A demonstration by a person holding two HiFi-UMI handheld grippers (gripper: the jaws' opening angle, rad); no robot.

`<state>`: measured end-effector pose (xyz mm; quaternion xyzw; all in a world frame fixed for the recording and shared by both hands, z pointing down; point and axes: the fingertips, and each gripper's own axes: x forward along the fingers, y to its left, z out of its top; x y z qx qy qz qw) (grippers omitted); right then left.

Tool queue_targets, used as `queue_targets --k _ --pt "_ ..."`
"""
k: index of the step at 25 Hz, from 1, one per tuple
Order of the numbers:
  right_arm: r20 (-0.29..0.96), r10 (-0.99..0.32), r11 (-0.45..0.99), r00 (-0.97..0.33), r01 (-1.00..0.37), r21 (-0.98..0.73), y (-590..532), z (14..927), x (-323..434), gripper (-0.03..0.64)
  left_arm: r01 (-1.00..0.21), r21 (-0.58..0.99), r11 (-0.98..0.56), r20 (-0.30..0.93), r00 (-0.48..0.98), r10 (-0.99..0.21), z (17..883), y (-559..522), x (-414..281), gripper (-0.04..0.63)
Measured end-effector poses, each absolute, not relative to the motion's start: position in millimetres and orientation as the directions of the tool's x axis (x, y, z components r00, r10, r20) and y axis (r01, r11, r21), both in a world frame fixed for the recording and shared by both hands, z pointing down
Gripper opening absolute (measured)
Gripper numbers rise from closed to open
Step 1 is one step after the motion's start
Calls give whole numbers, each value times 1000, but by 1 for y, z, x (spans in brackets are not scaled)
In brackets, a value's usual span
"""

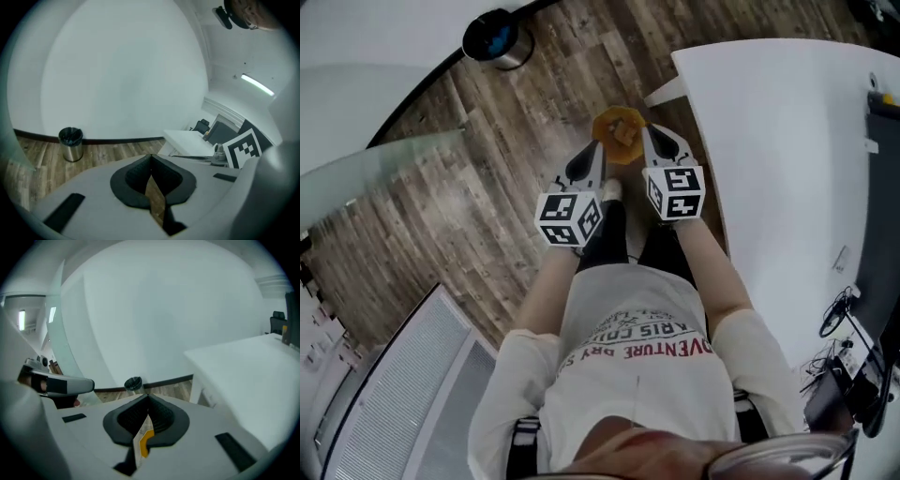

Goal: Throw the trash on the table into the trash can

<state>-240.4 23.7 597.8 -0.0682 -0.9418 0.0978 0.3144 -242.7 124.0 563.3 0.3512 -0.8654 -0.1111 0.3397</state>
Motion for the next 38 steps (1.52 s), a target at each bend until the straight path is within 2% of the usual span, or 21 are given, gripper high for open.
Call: queue_targets --k 5,10,14,20,27,32,38 --pt "458 -15 976 -889 -112 -185 -53 471 -206 26 -741 385 551 408 -399 -821 463 43 -220 23" --pt "364 -252 926 -896 -333 -178 -135 383 -119 26 -871 359 335 315 -225 -922 386 -45 -165 23" --pt "314 -469 831 -825 -533 -158 -211 352 -17 26 -940 333 71 251 16 -968 347 -132 -87 23" --pt "266 -710 648 -652 -753 -116 -280 324 146 26 -929 302 -215 171 275 -946 312 -224 40 23" --pt "243 -848 454 -470 -883 -121 -293 318 288 26 -879 263 -399 127 441 -888 291 -265 157 23" --pt "233 -887 377 -399 -916 -134 -292 323 335 26 -841 250 -480 126 520 -845 286 -278 206 23" --pt "235 -900 339 -366 -929 -148 -303 327 361 26 -830 223 -512 133 546 -827 288 -290 229 23"
